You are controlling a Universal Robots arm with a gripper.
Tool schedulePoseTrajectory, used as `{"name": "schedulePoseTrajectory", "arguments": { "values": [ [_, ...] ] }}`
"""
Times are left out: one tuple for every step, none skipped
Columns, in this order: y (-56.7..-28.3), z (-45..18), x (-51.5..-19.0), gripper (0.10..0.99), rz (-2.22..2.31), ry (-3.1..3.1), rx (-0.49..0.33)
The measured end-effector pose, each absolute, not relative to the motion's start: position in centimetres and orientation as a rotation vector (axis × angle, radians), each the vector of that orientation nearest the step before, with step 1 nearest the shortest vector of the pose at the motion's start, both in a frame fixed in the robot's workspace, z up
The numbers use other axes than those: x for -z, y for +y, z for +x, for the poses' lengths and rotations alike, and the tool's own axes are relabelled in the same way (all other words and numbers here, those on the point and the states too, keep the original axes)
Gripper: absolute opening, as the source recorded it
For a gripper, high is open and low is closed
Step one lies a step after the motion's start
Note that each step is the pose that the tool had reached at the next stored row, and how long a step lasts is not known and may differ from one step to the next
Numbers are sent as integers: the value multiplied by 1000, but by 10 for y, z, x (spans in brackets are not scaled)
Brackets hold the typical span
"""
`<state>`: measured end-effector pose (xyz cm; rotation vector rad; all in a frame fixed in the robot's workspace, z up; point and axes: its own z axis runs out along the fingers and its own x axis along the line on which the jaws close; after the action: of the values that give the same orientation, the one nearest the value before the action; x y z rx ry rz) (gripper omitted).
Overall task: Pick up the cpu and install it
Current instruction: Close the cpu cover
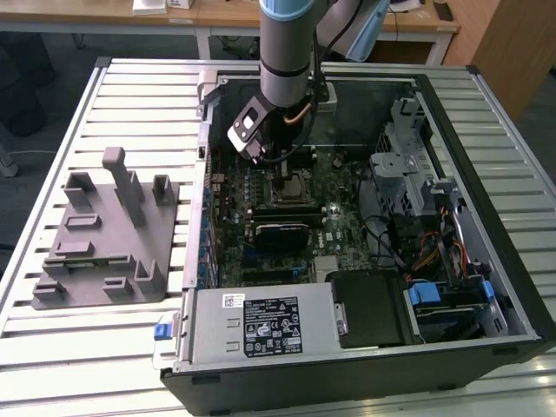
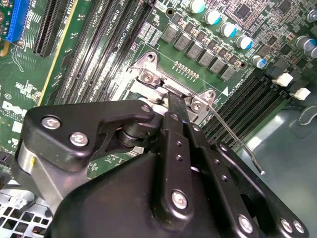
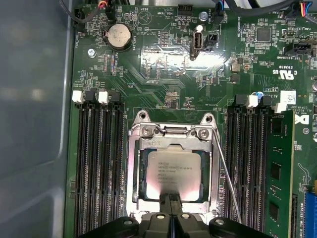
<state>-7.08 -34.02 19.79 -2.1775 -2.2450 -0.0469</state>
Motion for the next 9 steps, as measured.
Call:
{"name": "schedulePoseTrajectory", "arguments": {
  "values": [
    [-340,-71,-198,106,-2178,-2245,47],
    [-340,-71,-198,106,-2178,-2245,48],
    [-340,-71,-198,106,-2177,-2245,48],
    [-340,-70,-198,106,-2177,-2245,49],
    [-340,-70,-199,106,-2177,-2245,51],
    [-340,-70,-201,106,-2177,-2245,49],
    [-340,-71,-203,106,-2177,-2245,48],
    [-340,-71,-204,106,-2177,-2245,48],
    [-340,-71,-205,106,-2177,-2245,48]
  ]
}}
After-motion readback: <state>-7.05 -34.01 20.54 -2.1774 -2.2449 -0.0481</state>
